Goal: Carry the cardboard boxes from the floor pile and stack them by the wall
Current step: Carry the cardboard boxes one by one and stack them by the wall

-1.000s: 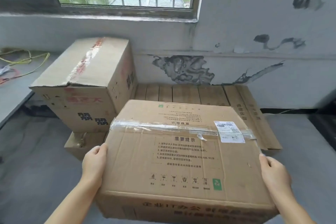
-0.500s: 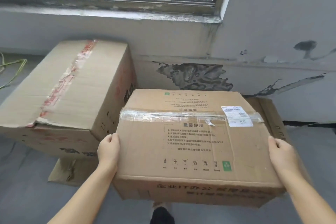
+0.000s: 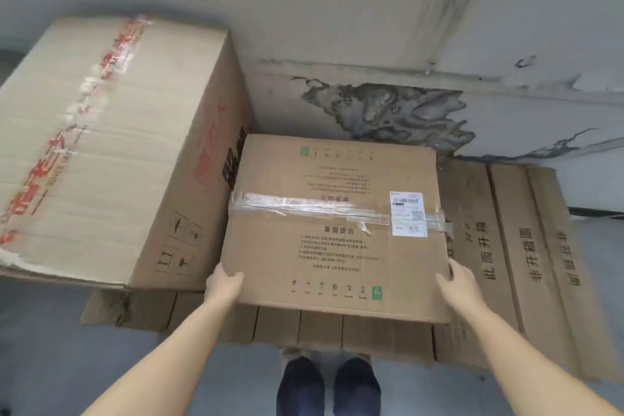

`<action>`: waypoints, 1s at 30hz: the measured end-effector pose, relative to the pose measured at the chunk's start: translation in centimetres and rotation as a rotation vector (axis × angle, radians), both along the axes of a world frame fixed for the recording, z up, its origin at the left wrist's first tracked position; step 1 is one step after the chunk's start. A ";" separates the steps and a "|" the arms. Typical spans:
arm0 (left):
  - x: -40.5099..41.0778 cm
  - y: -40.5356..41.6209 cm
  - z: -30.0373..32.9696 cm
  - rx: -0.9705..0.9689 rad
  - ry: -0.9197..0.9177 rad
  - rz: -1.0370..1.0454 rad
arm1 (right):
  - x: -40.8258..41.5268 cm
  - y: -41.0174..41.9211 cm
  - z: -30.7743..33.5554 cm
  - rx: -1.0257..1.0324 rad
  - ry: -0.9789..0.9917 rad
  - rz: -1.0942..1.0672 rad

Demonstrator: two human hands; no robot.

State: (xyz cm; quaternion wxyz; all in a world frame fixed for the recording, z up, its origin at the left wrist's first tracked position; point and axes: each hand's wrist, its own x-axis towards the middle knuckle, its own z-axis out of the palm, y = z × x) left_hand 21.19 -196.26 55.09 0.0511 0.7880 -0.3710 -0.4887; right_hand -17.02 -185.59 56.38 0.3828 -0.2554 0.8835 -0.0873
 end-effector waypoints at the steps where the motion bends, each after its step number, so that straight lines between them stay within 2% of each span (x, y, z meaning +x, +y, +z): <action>1: 0.3 0.8 -0.8 0.026 0.039 0.104 | 0.0 0.3 -0.7 0.008 0.005 -0.057; 3: 0.6 1.6 -1.8 0.086 0.101 0.261 | -0.3 0.8 -1.8 0.076 -0.065 -0.161; 7: 0.5 1.3 -2.8 0.033 0.173 0.491 | -0.7 0.9 -3.3 0.118 -0.433 -0.484; 9: 0.3 0.8 -2.8 -0.008 0.158 0.516 | -0.8 0.4 -3.9 0.063 -0.459 -0.544; 18: -0.9 -5.9 -2.6 -0.164 0.259 0.505 | -1.3 -5.2 -4.6 -0.175 -0.389 -0.404; 23: -0.9 -5.1 -3.4 -0.110 0.036 0.204 | -1.2 -4.7 -5.1 -0.154 -0.411 -0.354; 26: -0.7 -5.5 -2.6 -0.107 0.067 0.257 | -1.7 -4.5 -4.2 -0.091 -0.436 -0.282; 30: -0.9 -5.5 0.3 -0.144 0.079 0.259 | -0.9 -4.3 -1.1 -0.099 -0.325 -0.137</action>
